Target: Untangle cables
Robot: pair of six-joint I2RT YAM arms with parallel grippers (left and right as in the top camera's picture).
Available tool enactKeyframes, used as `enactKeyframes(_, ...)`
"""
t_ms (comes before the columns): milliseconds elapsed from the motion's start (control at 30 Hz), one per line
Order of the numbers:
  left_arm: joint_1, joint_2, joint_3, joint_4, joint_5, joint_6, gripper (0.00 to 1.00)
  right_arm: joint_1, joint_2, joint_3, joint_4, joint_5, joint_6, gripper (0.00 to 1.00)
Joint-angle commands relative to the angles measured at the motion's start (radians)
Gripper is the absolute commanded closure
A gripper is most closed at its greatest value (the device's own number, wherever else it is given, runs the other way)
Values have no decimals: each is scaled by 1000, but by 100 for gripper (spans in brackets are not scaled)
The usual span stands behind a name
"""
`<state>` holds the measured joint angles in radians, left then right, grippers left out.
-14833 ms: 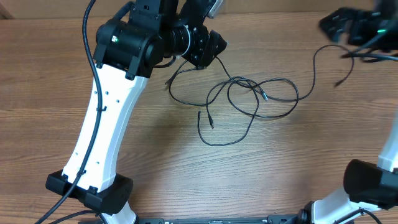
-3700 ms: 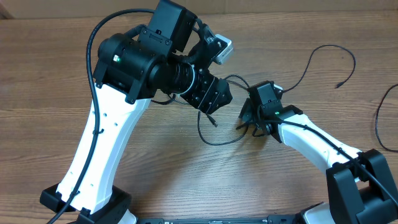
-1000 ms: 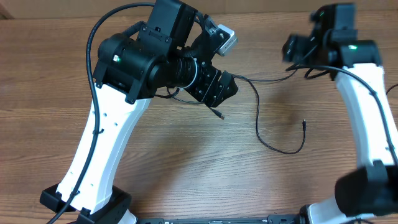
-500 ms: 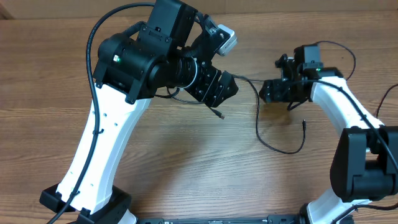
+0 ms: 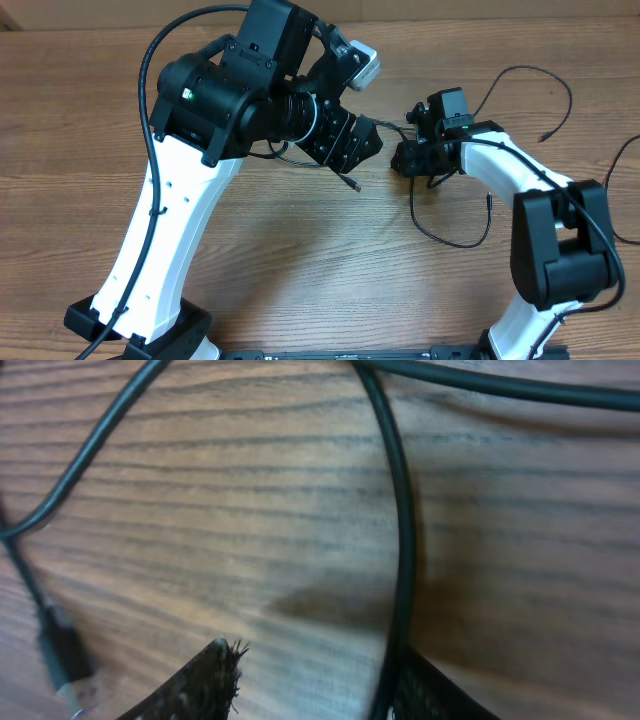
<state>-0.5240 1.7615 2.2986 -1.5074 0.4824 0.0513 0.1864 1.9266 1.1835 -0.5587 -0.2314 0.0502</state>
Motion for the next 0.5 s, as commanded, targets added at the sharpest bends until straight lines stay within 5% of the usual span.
enactKeyframes(0, 0, -24, 8, -8, 8, -14, 20, 3, 40, -6, 20, 17, 34, 88)
enactKeyframes(33, 0, -24, 8, -8, 8, -14, 21, 3, 41, -6, 22, 18, 37, 96)
enactKeyframes(267, 0, -24, 8, -7, 8, -14, 20, 3, 31, 19, 32, -23, 59, 96)
enactKeyframes(467, 0, -24, 8, -7, 4, -13, 20, 2, -74, 210, -73, -159, 58, 96)
